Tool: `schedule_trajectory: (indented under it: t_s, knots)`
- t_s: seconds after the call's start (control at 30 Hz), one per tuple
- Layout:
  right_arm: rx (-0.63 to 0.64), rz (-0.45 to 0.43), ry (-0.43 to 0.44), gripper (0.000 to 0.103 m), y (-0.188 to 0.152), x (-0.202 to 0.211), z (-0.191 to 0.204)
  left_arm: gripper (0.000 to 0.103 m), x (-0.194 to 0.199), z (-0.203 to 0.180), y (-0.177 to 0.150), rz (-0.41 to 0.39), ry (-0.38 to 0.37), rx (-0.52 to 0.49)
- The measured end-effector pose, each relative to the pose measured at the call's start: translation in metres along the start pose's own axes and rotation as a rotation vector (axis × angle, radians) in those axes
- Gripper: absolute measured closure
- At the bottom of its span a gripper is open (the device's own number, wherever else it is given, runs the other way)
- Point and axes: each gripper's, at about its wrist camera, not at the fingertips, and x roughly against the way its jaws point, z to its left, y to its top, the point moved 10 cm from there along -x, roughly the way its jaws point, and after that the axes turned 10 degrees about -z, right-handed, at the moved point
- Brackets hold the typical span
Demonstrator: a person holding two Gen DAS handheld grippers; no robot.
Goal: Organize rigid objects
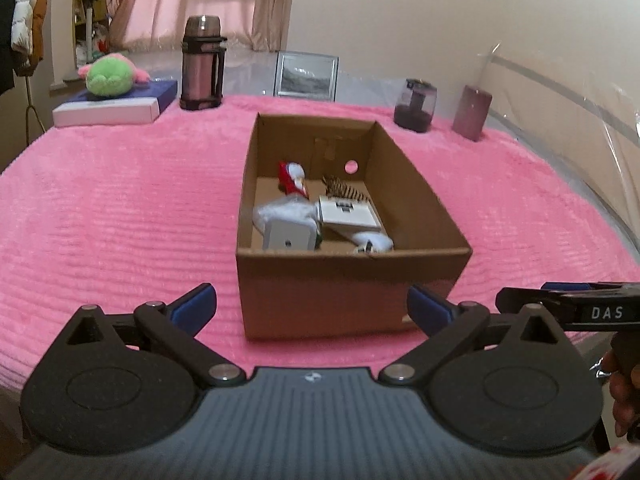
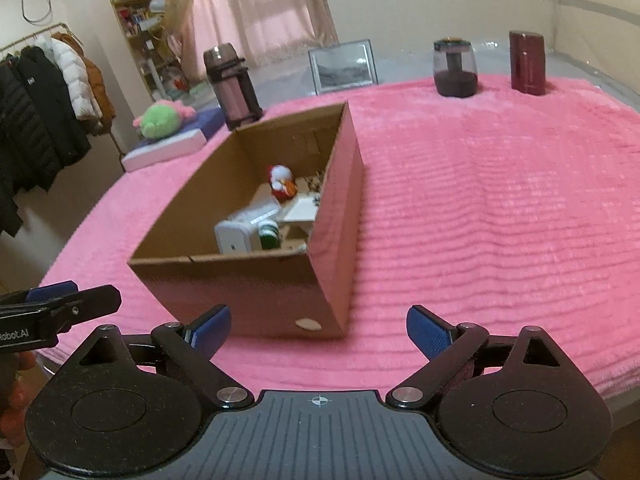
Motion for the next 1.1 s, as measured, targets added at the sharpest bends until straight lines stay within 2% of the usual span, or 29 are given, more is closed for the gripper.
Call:
schedule_trajectory:
  t_s: [0.27, 0.5, 1.1]
  knots:
    - [0.022, 0.047, -0.011, 0.011, -0.017, -0.003, 0.0, 0.005, -0.007, 0.0, -0.021, 0.061, 0.04, 0.001]
    - [0.037, 0.048, -0.021, 0.011, -0.018, -0.004, 0.0, 0.005, -0.01, -0.002, -0.027, 0.086, 0.059, 0.001]
    - [0.062, 0.05, -0.038, 0.011, -0.017, -0.004, -0.003, 0.005, -0.012, -0.006, -0.031, 0.094, 0.065, -0.023]
